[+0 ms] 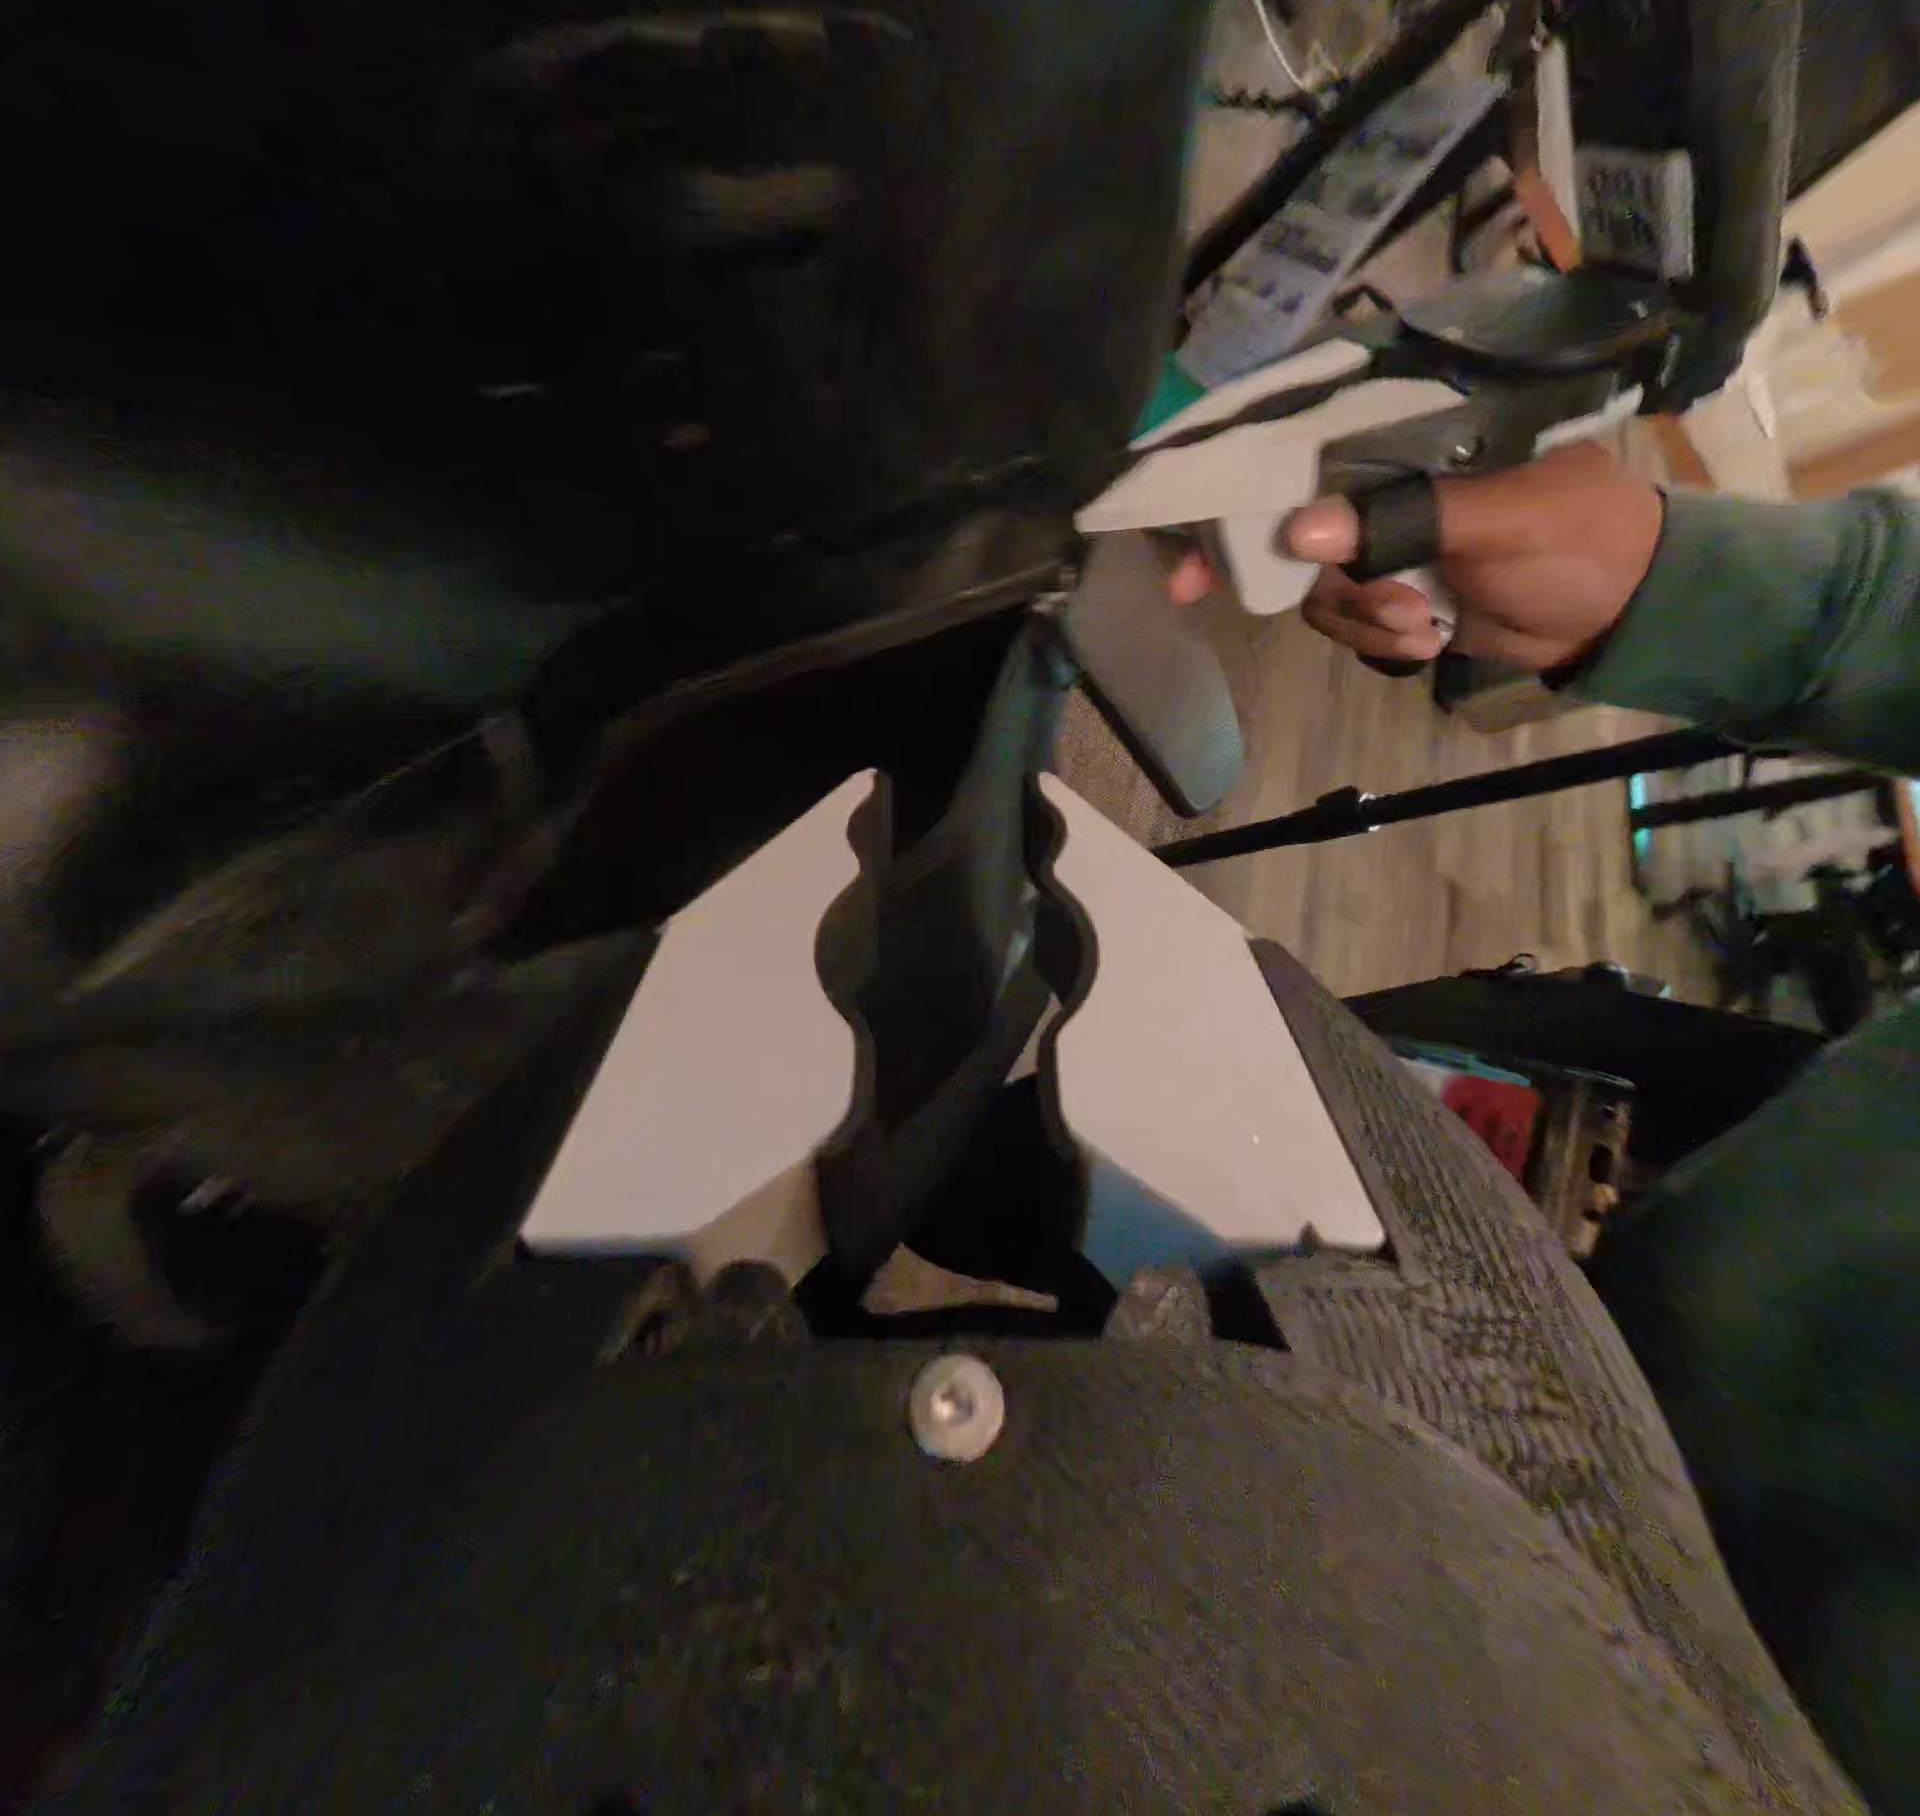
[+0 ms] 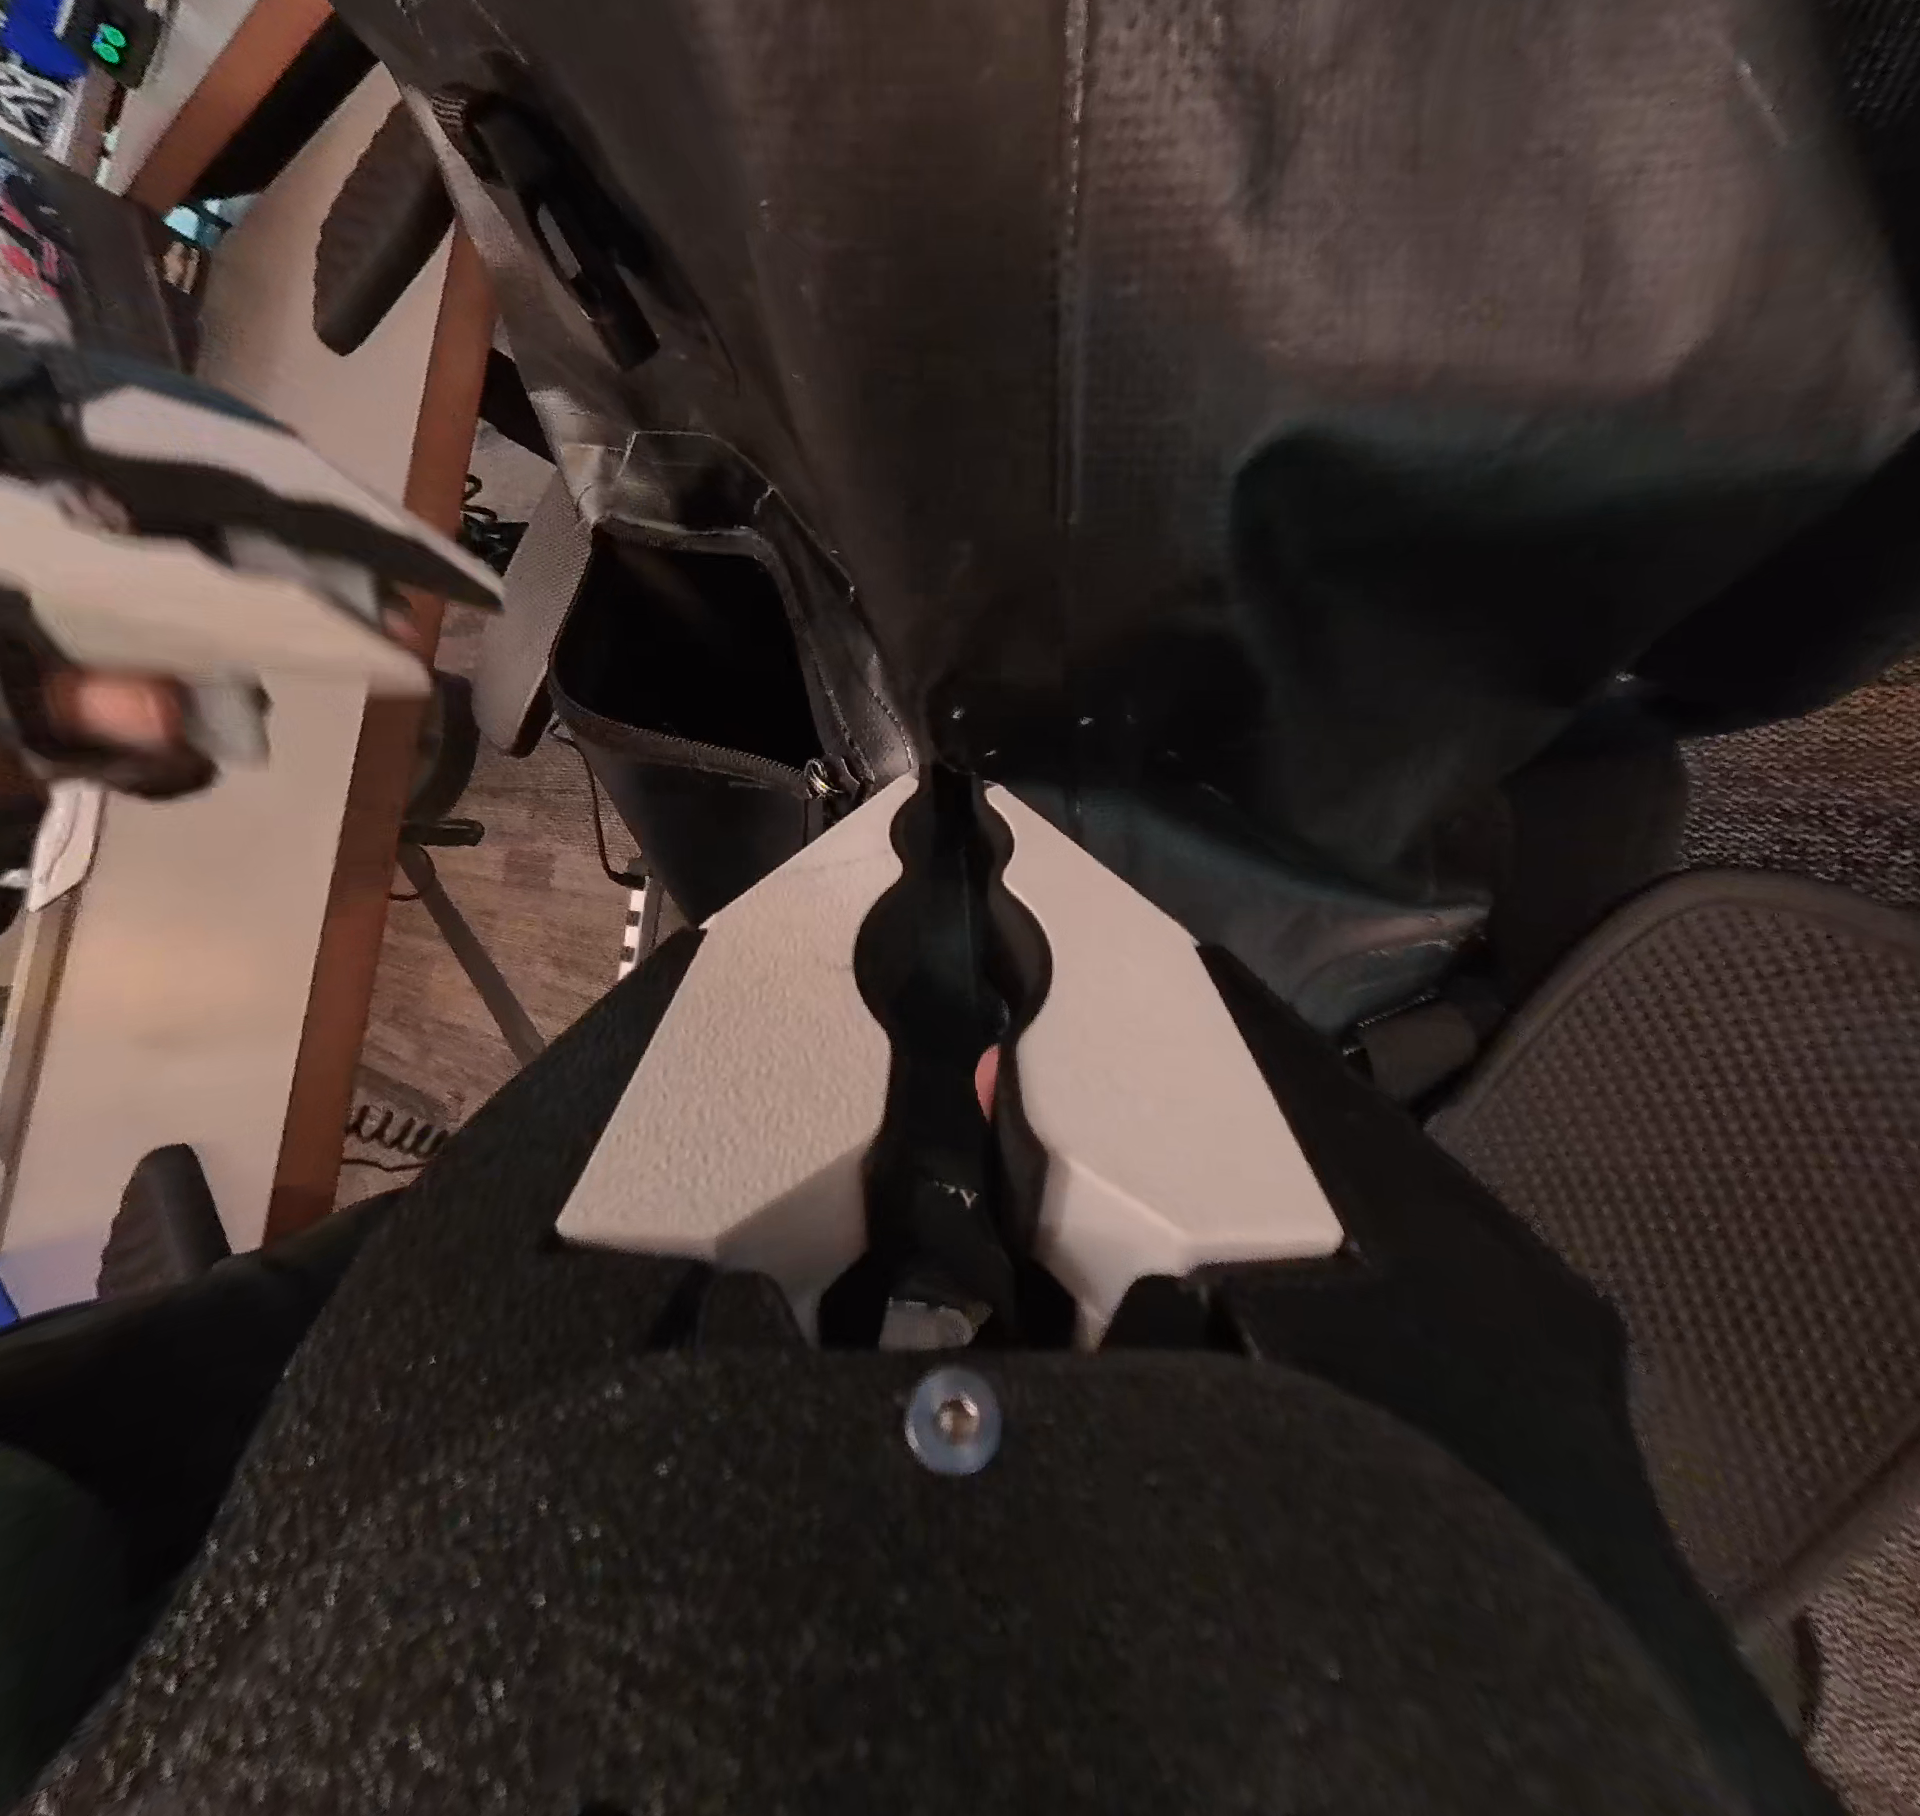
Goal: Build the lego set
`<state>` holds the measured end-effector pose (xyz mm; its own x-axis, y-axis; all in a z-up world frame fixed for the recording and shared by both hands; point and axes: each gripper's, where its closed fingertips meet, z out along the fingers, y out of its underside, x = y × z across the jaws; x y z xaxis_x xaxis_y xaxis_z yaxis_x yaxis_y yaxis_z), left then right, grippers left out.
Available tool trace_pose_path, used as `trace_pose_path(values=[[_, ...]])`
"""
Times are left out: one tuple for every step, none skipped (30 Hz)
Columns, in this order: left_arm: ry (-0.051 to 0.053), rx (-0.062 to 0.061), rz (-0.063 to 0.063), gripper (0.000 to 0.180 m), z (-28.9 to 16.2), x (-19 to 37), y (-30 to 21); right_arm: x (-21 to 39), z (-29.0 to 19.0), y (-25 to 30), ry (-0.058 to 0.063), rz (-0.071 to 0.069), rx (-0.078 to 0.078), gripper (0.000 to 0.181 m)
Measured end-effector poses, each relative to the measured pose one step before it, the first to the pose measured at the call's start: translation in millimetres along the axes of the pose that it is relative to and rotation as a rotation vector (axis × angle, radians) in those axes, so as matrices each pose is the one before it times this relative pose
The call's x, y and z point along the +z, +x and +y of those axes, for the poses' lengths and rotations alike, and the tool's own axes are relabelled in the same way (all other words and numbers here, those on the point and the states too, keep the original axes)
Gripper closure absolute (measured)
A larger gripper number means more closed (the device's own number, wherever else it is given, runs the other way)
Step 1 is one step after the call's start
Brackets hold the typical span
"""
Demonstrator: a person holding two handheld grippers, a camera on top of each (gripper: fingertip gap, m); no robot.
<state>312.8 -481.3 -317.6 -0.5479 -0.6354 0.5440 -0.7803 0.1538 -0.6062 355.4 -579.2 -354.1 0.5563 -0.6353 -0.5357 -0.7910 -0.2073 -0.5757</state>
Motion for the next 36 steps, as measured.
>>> trace_pose_path(values=[[-0.0037,0.0651,-0.0126,0.153,2.22,17.57,15.02,-0.18,0.20,-0.20,-0.0013,0.0020,0.0052,0.177],[-0.0059,0.0747,-0.0258,0.151,2.69,16.46,13.13,-0.23,0.16,-0.08,-0.0008,0.0031,0.0043,0.177],[-0.0053,0.0646,-0.0390,0.148,2.73,14.57,9.70,0.09,-0.03,0.27,-0.0005,0.0030,0.0068,0.177],[-0.0061,0.0479,-0.0663,0.146,3.04,12.24,2.73,0.00,-0.09,0.25,0.0001,0.0015,0.0085,0.176],[-0.0020,0.0414,-0.0871,0.142,2.66,9.32,-3.04,0.24,-0.26,0.31,0.0010,0.0006,0.0089,0.176],[0.0091,0.0395,-0.0666,0.138,0.80,7.23,-2.37,0.30,-0.21,0.31,0.0015,0.0016,0.0084,0.176],[0.0105,0.0331,-0.0389,0.136,-0.60,6.18,0.22,0.21,-0.10,0.36,0.0020,0.0020,0.0080,0.176],[0.0024,0.0376,-0.0305,0.135,-0.48,5.54,0.61,0.19,-0.19,0.35,0.0021,0.0006,0.0096,0.176],[-0.0003,0.0548,-0.0370,0.135,-0.21,4.78,-0.74,0.07,-0.23,0.36,0.0026,-0.0010,0.0080,0.175],[-0.0013,0.0623,-0.0454,0.139,0.56,3.52,-2.90,0.05,-0.16,0.37,0.0025,-0.0023,0.0070,0.175],[-0.0038,0.0477,-0.0330,0.145,1.18,2.58,-2.76,0.07,-0.12,0.22,0.0008,-0.0045,0.0077,0.175],[-0.0022,0.0224,-0.0087,0.153,0.50,1.33,-1.41,-0.20,-0.07,0.29,-0.0004,-0.0056,0.0063,0.175],[-0.0032,0.0102,0.0035,0.155,0.24,0.77,-0.83,-0.22,-0.13,0.07,-0.0005,-0.0066,0.0033,0.175],[-0.0094,0.0159,0.0021,0.156,0.85,0.85,-0.81,-0.10,-0.18,-0.14,-0.0014,-0.0071,0.0022,0.174],[-0.0086,0.0190,0.0008,0.157,0.02,0.51,-0.44,-0.13,-0.21,0.14,0.0002,-0.0051,-0.0006,0.174],[-0.0041,0.0131,0.0028,0.159,-1.17,-0.11,-0.15,-0.05,-0.23,0.33,0.0001,-0.0048,-0.0012,0.174],[-0.0026,0.0012,0.0055,0.162,-1.51,-1.30,-0.84,-0.14,-0.19,0.67,-0.0005,-0.0054,0.0033,0.174],[-0.0079,-0.0154,0.0102,0.164,-0.26,-1.95,-1.19,-0.29,-0.18,0.22,-0.0027,-0.0107,0.0096,0.173],[-0.0084,-0.0209,0.0120,0.165,0.68,-2.32,-0.69,-0.07,-0.03,-0.38,-0.0046,-0.0134,0.0106,0.173],[-0.0069,-0.0189,0.0116,0.167,1.10,-2.65,-0.30,-0.09,0.01,-0.58,-0.0045,-0.0105,0.0027,0.173],[-0.0045,-0.0222,0.0163,0.167,0.68,-2.67,0.09,0.00,0.32,-0.52,-0.0039,-0.0076,-0.0064,0.173],[-0.0017,-0.0285,0.0216,0.168,-0.51,-2.67,0.23,-0.22,0.28,-0.30,-0.0020,-0.0063,-0.0050,0.173],[-0.0037,-0.0296,0.0244,0.168,-0.86,-2.12,0.30,-0.30,0.13,-0.26,-0.0001,-0.0079,0.0015,0.173],[-0.0109,-0.0276,0.0264,0.169,-0.41,-1.13,0.31,-0.33,-0.01,-0.22,0.0007,-0.0085,0.0053,0.173],[-0.0137,-0.0331,0.0273,0.169,-0.31,-0.28,0.28,-0.18,-0.08,-0.07,0.0003,-0.0067,0.0057,0.172],[-0.0095,-0.0548,0.0375,0.169,-1.08,0.07,0.81,-0.26,-0.04,0.18,0.0004,-0.0036,0.0042,0.172],[-0.0101,-0.0858,0.0512,0.169,-0.91,0.60,1.13,-0.26,0.03,0.22,0.0002,-0.0022,0.0016,0.172],[-0.0019,-0.1083,0.0579,0.169,-1.21,0.51,0.54,-0.36,-0.10,0.06,0.0004,-0.0025,0.0014,0.172],[0.0062,-0.1189,0.0587,0.168,-1.06,0.65,-0.20,-0.21,-0.25,0.10,0.0018,-0.0024,0.0020,0.172],[0.0075,-0.1184,0.0555,0.167,-0.23,0.84,-0.82,-0.25,-0.25,-0.14,0.0027,-0.0032,0.0015,0.172],[0.0085,-0.1100,0.0521,0.169,0.00,0.92,-0.42,-0.01,-0.15,-0.07,0.0019,-0.0028,0.0023,0.172],[0.0111,-0.0955,0.0451,0.170,0.01,0.79,0.04,0.01,0.02,-0.01,0.0017,-0.0023,0.0026,0.172],[0.0143,-0.0862,0.0342,0.172,-0.04,0.76,-0.23,-0.09,0.09,-0.12,0.0014,-0.0024,0.0023,0.172],[0.0266,-0.0829,0.0309,0.173,-1.15,0.55,0.08,-0.13,0.07,-0.04,0.0022,-0.0021,0.0019,0.172],[0.0433,-0.0763,0.0334,0.175,-3.32,-0.30,1.26,-0.20,0.09,0.17,0.0027,-0.0007,0.0019,0.172],[0.0420,-0.0584,0.0228,0.177,-3.84,-0.67,1.20,-0.03,0.22,0.82,0.0029,0.0030,0.0029,0.172]])
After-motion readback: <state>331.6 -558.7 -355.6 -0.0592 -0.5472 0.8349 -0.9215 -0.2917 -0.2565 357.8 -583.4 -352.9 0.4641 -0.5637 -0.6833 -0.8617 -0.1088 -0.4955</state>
